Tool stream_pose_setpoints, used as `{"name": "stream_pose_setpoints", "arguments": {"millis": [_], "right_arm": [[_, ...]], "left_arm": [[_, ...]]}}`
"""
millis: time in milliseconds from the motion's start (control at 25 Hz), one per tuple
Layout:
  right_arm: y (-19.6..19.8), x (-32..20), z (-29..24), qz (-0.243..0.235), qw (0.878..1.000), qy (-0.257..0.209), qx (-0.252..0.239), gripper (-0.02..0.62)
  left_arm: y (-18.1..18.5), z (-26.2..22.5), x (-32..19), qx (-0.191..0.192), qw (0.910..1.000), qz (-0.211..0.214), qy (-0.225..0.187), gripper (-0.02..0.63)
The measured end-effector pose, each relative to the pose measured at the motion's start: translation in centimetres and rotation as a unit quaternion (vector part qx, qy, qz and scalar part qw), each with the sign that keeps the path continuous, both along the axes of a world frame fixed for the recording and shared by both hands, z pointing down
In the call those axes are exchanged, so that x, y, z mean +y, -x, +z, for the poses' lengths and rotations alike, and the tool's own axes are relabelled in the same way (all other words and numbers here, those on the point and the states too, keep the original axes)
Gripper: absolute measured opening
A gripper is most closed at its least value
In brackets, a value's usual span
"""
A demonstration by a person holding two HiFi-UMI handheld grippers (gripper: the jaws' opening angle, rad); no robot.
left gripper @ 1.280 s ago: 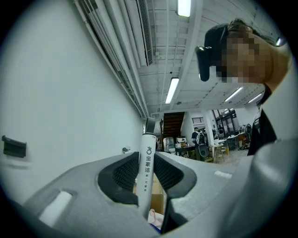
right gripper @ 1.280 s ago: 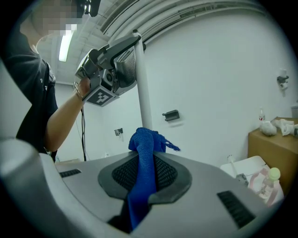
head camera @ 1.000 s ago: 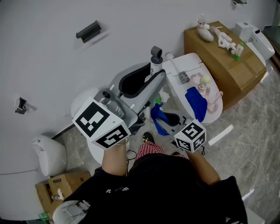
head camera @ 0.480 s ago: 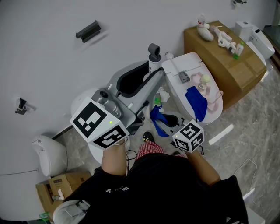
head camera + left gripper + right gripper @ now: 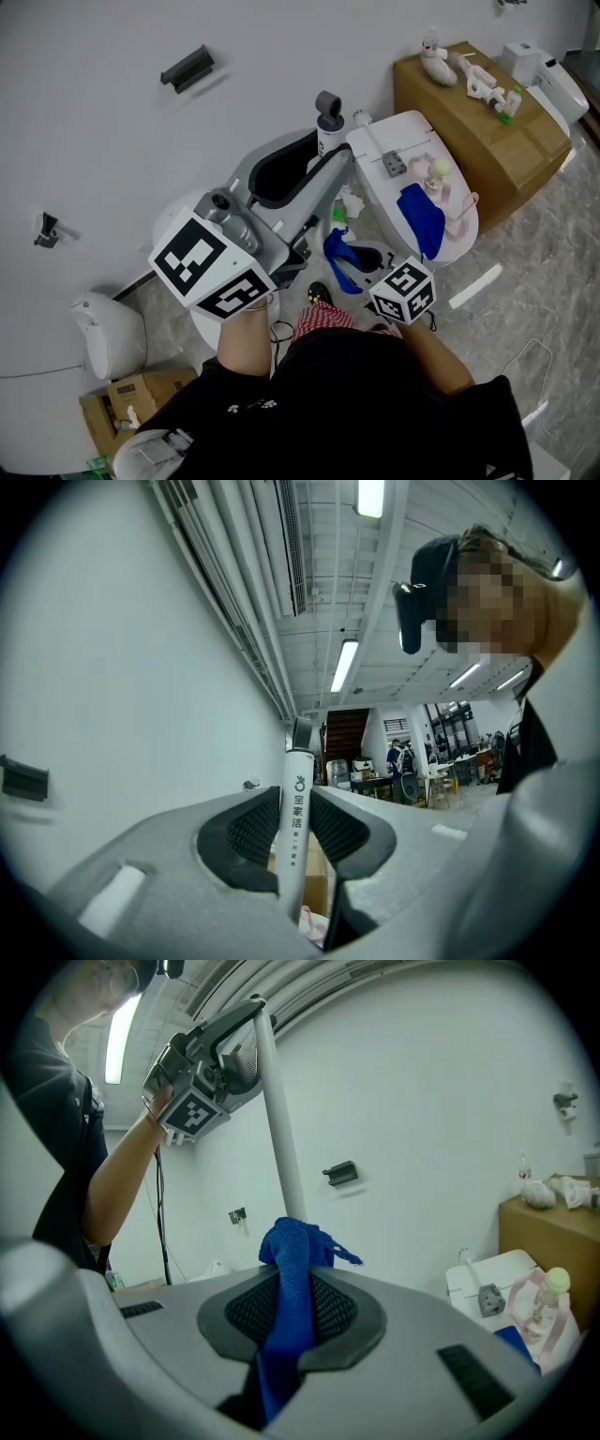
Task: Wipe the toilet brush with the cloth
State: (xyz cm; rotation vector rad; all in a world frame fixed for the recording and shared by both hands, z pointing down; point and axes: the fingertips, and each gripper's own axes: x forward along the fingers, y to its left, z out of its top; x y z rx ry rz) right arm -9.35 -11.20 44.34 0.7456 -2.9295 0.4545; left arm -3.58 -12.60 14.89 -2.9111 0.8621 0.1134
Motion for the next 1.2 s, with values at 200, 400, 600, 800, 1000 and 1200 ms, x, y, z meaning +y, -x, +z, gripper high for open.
{"name": "stream_pose_setpoints", "arguments": {"millis": [200,400,600,800,1000,1200], "right_arm": [[0.2,-0.1,0.6,-0.002,1.000,0.005,0.005,0.064],[0.3,-0.3,1.5,-0.002,1.000,0.011,0.019,0.064],[0.3,-0.3,2.7,-0.004,0.999,0.022,0.032,0.064],[0.2,-0.4,3.4,-0.004,0.999,0.030,0.038,0.064],[-0.1,-0.7,4.1,-0.004,0.998,0.037,0.044,0.064],[-0.1,-0.8,4.6,-0.003,0.998,0.041,0.049,0.064]], "left_arm": [[-0.1,-0.2,0.0,0.001,1.0000,0.001,-0.001,0.101],[-0.1,-0.2,0.0,0.001,1.0000,0.002,0.000,0.101],[-0.2,-0.3,-0.1,0.004,1.0000,0.005,0.001,0.101],[-0.3,-0.4,-0.2,0.004,1.0000,0.006,0.002,0.101],[-0.6,-0.5,-0.3,0.005,1.0000,0.007,0.001,0.101],[-0.6,-0.5,-0.3,0.006,1.0000,0.008,0.000,0.101]]}}
